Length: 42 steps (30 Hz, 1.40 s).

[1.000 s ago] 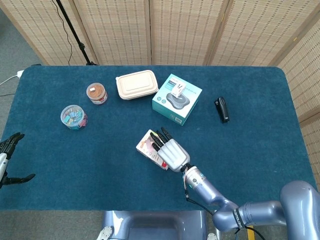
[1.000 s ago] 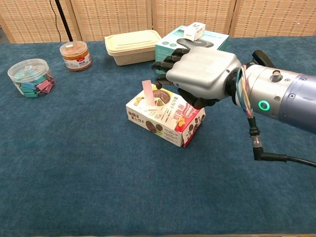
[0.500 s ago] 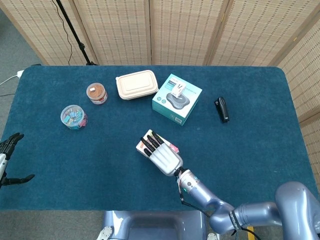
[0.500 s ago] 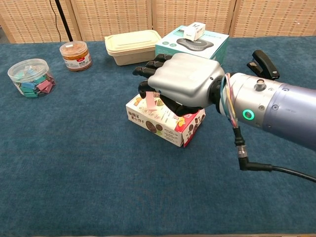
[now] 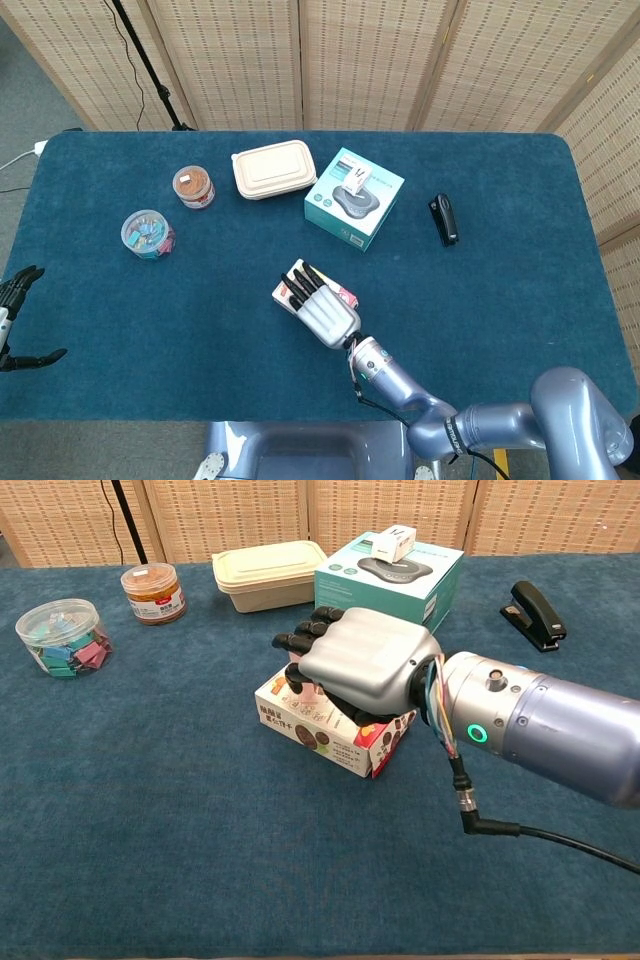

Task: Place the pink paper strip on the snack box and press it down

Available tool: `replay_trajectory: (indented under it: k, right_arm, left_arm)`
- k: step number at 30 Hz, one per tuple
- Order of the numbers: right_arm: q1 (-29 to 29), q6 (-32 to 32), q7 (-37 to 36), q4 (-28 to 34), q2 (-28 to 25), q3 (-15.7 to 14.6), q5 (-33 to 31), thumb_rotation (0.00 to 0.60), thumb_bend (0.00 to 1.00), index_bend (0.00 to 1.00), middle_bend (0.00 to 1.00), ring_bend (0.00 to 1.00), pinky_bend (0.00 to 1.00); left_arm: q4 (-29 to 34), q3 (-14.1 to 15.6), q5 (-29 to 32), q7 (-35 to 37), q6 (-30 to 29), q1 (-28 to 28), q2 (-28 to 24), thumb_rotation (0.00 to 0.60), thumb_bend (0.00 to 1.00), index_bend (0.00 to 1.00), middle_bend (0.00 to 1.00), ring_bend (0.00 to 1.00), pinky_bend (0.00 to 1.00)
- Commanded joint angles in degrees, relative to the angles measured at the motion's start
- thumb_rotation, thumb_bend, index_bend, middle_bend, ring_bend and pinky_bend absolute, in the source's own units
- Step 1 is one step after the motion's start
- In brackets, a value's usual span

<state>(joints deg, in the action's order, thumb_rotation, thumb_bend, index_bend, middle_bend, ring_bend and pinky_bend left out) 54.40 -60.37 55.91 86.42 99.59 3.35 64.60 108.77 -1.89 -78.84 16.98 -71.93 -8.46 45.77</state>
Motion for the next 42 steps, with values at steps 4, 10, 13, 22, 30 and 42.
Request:
replay_trajectory:
  k: [4,10,13,22,30,42]
  right_arm:
    - [-0.43,0.37,-0.11,-1.09,0.24,-0.09,0.28,0.600,0.90,0.28,0.00,0.00,0.00]
    - [-1.03,0.69,-0.24,-1.41,-0.22,-0.37,0.75,0.600,0.90,0.29,0.00,0.00,0.00]
    - [-1.25,0.83,-0.17,-1.63,-0.22,-0.51,1.14,0.600,0.90,0.30,0.00,0.00,0.00]
    - [-1.58,1.09,-0.38,-1.37,0.15,-0.22,2.23,0.600,0.90,0.30,0.00,0.00,0.00]
    - [-1.59,1.44,0.45,-1.52,0.78,0.20,2.27,0.600,0.90,0.30,0.00,0.00,0.00]
    - [-2.29,1.04,1.89,0.14,-0.89,0.17,2.35,0.600,0.90,0.31,0.00,0.00,0.00]
  left_arm:
    - [-0.06,0.07,-0.11,0.06,0.04,0.02,-0.02,0.600,0.10,0.00,0.00,0.00,0.00]
    - [-0.01,0.08,-0.15,0.00,0.11,-0.03,0.00,0.600,0.10,0.00,0.00,0.00,0.00]
    - [0.02,0.16,-0.33,0.05,0.01,0.05,-0.02,0.600,0.10,0.00,0.00,0.00,0.00]
    - [0.01,0.10,-0.14,-0.03,0.16,-0.06,0.00,0.600,0.10,0.00,0.00,0.00,0.00]
    - [-0.12,0.13,-0.20,0.24,0.15,-0.02,-0.04,0.600,0.10,0.00,0.00,0.00,0.00]
    - [-0.24,0.20,-0.52,0.74,0.00,0.08,-0.13,0.600,0.10,0.00,0.00,0.00,0.00]
